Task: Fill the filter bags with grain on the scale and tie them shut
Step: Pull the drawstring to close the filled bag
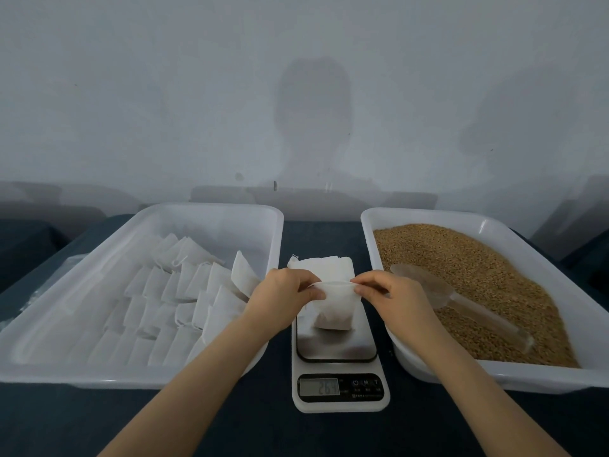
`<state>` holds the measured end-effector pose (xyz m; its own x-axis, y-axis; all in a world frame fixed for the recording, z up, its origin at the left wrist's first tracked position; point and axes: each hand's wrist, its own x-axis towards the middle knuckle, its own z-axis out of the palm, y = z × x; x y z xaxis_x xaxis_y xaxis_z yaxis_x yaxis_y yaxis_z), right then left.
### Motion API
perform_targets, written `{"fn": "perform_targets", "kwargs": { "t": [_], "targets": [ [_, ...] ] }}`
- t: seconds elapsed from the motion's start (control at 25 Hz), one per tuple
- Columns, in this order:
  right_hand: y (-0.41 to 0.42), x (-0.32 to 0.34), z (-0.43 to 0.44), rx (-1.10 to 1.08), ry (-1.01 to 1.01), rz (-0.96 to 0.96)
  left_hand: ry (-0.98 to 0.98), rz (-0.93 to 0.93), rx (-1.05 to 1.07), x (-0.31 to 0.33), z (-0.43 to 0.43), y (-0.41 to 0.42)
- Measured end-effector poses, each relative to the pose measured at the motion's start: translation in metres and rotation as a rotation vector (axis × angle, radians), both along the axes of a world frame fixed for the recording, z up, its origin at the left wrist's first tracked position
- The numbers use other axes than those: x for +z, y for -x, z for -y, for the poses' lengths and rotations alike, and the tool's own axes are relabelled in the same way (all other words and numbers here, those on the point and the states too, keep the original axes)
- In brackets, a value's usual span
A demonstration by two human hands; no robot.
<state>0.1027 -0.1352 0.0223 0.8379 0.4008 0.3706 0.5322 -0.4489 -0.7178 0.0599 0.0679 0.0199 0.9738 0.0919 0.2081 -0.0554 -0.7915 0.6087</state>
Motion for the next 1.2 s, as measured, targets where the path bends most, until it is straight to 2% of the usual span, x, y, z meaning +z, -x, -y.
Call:
{"fn": "perform_targets", "kwargs": {
  "t": [0.84,1.04,1.2],
  "targets": [
    [0.0003,0.0009,0.0004,-0.009,0.013,-0.012,0.016,-0.011,-0.014,0.0000,-0.0001,0.0015],
    [0.0000,0.0007,-0.0025,-0.003,0.033,-0.007,-0.030,-0.060,-0.043,0.0026,0.0027,0.0031],
    [0.0044,0.0047,-0.0023,0.089,-0.005,0.000,-0.005,-0.210,-0.149,0.0085,0.0060,-0.0015]
  ]
}}
